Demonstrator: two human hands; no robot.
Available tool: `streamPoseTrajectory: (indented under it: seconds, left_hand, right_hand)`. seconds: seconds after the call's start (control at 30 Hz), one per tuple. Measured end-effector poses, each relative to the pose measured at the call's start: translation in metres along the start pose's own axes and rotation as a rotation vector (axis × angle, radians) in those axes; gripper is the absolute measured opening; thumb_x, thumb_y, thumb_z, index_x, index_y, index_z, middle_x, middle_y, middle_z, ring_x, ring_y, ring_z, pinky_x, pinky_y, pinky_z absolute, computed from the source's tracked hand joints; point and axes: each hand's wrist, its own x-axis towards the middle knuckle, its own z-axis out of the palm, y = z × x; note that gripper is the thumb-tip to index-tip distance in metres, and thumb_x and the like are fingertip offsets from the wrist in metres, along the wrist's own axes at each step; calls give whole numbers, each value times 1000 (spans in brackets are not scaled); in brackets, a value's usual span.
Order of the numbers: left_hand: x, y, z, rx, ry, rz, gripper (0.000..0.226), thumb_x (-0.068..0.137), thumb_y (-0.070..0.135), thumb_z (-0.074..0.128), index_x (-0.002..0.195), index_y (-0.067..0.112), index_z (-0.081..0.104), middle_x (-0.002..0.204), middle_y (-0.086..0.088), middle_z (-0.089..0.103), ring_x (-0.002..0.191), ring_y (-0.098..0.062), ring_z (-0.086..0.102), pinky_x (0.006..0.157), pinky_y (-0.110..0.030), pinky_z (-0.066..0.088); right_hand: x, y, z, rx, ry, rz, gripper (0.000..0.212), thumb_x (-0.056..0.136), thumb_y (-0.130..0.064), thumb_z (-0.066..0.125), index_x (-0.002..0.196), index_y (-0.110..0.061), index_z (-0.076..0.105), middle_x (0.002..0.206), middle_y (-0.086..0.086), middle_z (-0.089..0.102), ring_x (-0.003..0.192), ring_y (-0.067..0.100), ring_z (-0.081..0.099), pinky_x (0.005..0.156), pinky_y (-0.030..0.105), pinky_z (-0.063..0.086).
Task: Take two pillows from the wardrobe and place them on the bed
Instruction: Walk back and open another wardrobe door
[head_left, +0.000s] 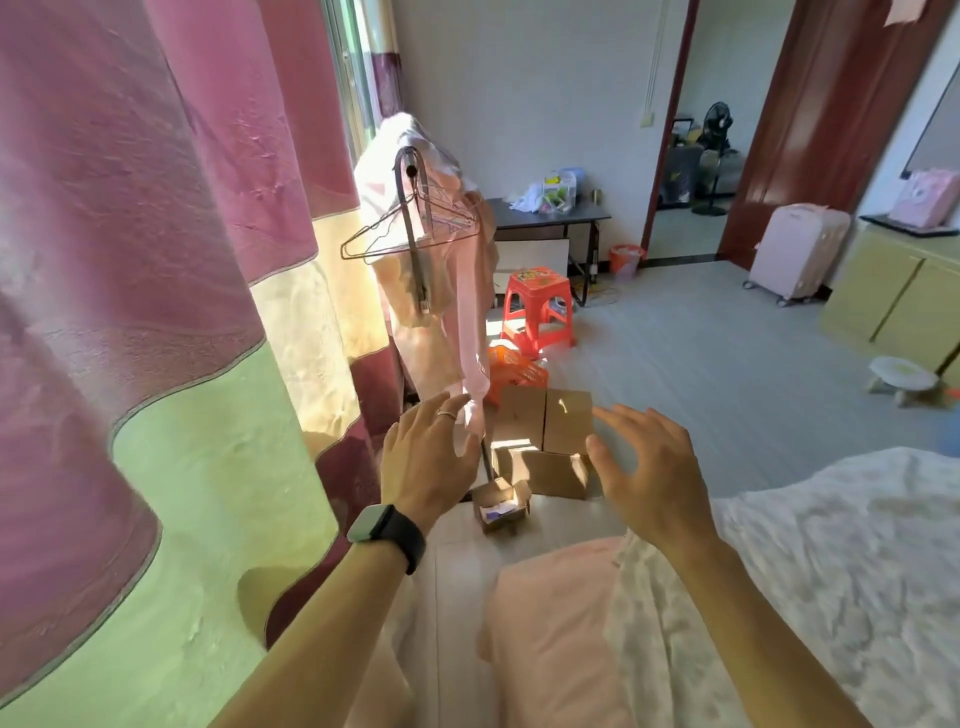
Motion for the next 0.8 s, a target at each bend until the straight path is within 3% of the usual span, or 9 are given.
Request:
streamPoseTrajectory:
  seconds: [0.37,0.53,0.7,0.8]
  left_hand:
    - [186,10,99,-39,-124,126,50,93,41,53,142,34,46,150,10,44,138,-19,37,115,-41,29]
    - [279,57,134,-52,-181,244,49,95,39,53,143,31,46,150,7,44,139,-21,38,115,-41,28]
    - [365,123,177,-104,-235,386,51,96,39,52,146,35,42,154,7,40,142,-21,34,117,-43,24]
    - [409,164,216,-130,-276,521,50,96,40,52,145,32,43,151,5,44,139,-21,37,114,-43,29]
  right_hand:
    - [140,78,73,-21,50,157,47,90,-52,48,131,-33,63,136,-7,61,135,26,42,107,48,42]
    - [211,120,69,-66,139,218,51,89,-55,45,128,-28,66,132,-4,64,130,28,48,105,44,43]
    - [266,165,48,-124,302,298,43,91,-47,53,125,-24,69,127,-2,67,126,27,51,104,41,44]
    - [290,197,38,-170,322,398,36,94,-37,62,129,-26,66,133,-2,63,133,27,46,107,42,42]
